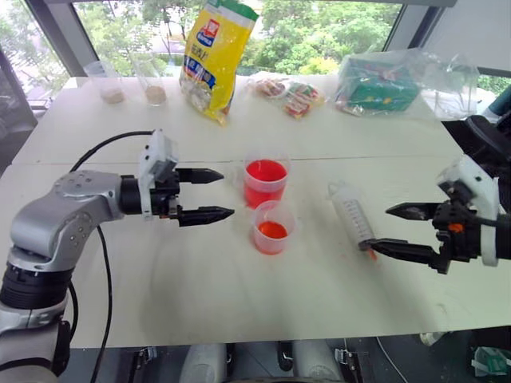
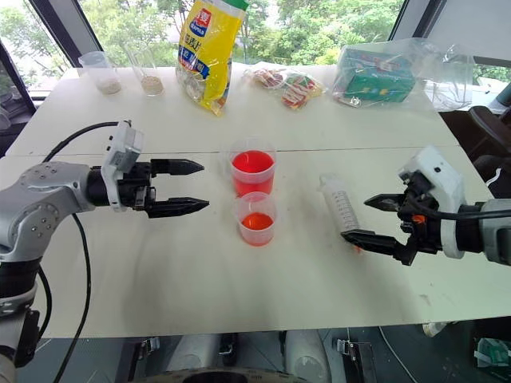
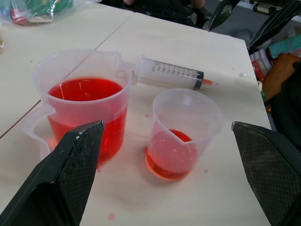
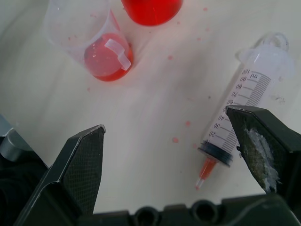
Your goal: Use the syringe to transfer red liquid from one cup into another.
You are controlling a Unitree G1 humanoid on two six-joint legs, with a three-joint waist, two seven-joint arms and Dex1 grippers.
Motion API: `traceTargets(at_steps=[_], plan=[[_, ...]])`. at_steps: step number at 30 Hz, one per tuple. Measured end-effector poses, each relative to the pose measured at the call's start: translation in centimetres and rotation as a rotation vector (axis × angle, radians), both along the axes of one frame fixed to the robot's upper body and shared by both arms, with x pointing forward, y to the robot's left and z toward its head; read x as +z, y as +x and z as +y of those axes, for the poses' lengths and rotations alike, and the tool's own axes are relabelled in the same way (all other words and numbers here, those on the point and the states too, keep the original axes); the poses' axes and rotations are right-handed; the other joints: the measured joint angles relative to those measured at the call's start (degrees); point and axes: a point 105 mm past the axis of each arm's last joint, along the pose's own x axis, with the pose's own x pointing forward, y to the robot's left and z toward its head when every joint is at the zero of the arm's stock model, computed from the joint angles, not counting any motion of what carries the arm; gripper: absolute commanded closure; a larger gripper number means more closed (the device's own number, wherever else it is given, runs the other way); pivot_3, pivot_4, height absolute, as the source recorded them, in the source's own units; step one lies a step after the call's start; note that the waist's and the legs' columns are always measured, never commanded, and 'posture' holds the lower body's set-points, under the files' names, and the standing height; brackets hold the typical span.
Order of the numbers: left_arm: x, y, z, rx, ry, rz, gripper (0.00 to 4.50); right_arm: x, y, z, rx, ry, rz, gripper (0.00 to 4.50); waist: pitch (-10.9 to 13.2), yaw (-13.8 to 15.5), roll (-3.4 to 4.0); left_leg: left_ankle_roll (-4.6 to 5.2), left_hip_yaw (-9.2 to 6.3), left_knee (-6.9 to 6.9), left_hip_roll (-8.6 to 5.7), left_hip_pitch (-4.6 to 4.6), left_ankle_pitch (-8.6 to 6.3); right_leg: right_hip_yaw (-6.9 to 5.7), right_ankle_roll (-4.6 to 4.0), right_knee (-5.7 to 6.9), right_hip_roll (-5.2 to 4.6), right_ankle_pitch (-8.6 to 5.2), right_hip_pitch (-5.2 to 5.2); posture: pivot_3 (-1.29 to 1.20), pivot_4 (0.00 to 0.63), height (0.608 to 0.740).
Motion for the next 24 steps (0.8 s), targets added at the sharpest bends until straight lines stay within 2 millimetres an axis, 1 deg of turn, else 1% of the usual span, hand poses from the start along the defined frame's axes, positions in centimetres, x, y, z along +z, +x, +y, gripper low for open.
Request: traceTargets(at_steps=[6, 10, 15, 20, 24], plan=[[0.1, 0.1, 0.1, 0.0, 0.003, -0.001, 0.0, 0.0, 0.1, 0.0, -0.013, 0.007, -0.011, 0.02, 0.0, 0.0, 0.0, 0.0, 0.0, 0.01, 0.0, 0.0, 0.0, 0.0, -0.01, 0.0, 0.0, 0.0, 0.01, 0.0, 0.15, 0.74], [0.7, 0.2, 0.0, -0.007, -0.009, -0.009, 0.0, 0.0, 0.0, 0.5, -0.006, 0.006, -0.022, 0.02, 0.0, 0.0, 0.0, 0.0, 0.0, 0.01, 0.0, 0.0, 0.0, 0.0, 0.0, 0.0, 0.0, 0.0, 0.01, 0.0, 0.15, 0.74], [1.5, 0.8, 0.2, 0.003, -0.026, -0.019, 0.0, 0.6, 0.5, 1.1, -0.003, -0.004, -0.051, 0.02, 0.0, -0.1, 0.0, 0.0, -0.01, 0.02, 0.0, 0.01, 0.0, 0.0, -0.01, 0.01, 0.01, 0.0, 0.01, 0.0, 0.15, 0.74], [1.6, 0.8, 0.3, 0.005, -0.021, -0.019, 0.0, 0.6, 0.8, 1.5, -0.006, -0.022, -0.035, 0.02, 0.0, 0.0, 0.0, 0.0, 0.0, 0.01, 0.0, -0.01, 0.0, 0.0, -0.01, -0.01, 0.0, 0.0, 0.0, 0.0, 0.15, 0.74], [1.5, 0.9, 0.3, 0.006, -0.023, -0.019, 0.0, 0.7, 1.6, 1.2, -0.05, -0.024, -0.038, 0.02, 0.0, -0.1, 0.0, 0.0, 0.01, 0.02, 0.0, 0.0, 0.0, 0.01, -0.02, 0.0, -0.02, 0.0, 0.01, 0.0, 0.15, 0.74]])
